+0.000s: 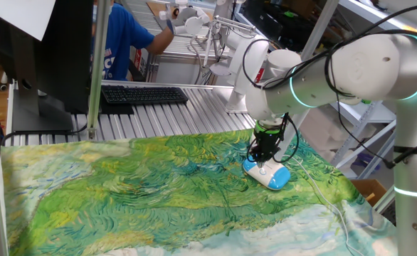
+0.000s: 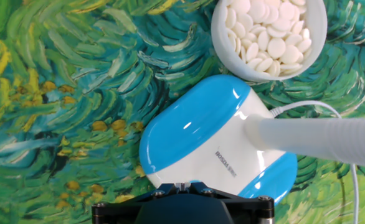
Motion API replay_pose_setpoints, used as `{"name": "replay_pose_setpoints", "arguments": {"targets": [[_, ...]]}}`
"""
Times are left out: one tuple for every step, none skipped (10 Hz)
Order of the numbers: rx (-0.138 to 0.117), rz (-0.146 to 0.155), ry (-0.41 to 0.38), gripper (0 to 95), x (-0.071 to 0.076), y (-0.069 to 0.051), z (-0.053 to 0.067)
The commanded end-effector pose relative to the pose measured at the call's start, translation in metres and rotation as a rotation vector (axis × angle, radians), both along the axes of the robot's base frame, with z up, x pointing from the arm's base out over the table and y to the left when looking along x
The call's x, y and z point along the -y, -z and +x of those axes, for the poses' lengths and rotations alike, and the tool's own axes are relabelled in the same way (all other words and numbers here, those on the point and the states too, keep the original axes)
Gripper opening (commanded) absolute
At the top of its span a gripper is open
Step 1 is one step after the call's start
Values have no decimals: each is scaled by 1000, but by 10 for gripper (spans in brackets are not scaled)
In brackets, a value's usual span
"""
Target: Turn on the desk lamp by pressing the button
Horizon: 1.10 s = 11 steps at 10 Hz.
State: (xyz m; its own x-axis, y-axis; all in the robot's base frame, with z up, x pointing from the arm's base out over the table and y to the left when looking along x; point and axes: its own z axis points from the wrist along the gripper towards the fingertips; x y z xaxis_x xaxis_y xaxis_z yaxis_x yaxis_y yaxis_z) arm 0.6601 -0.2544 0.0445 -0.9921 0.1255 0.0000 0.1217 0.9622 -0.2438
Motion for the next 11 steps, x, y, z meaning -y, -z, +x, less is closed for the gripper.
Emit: {"name": "replay_pose_setpoints", "arguments": {"targets": [[-1, -3, 0, 0, -1, -1, -4], [-2, -6, -3, 0, -1, -1, -4], [-4, -13, -5, 0, -1, -1, -4], [-5, -16, -5, 0, -1, -1, -4], [-5, -22, -7, 0, -1, -1, -4], [-6, -30, -9, 0, -1, -1, -5], [-10, -31, -8, 0, -1, -1, -5], [-12, -31, -11, 0, -2, -1, -5], [-16, -24, -32, 0, -3, -2, -7], [-16, -23, -36, 0, -4, -2, -8], [-15, -22, -39, 0, -5, -3, -10]]}}
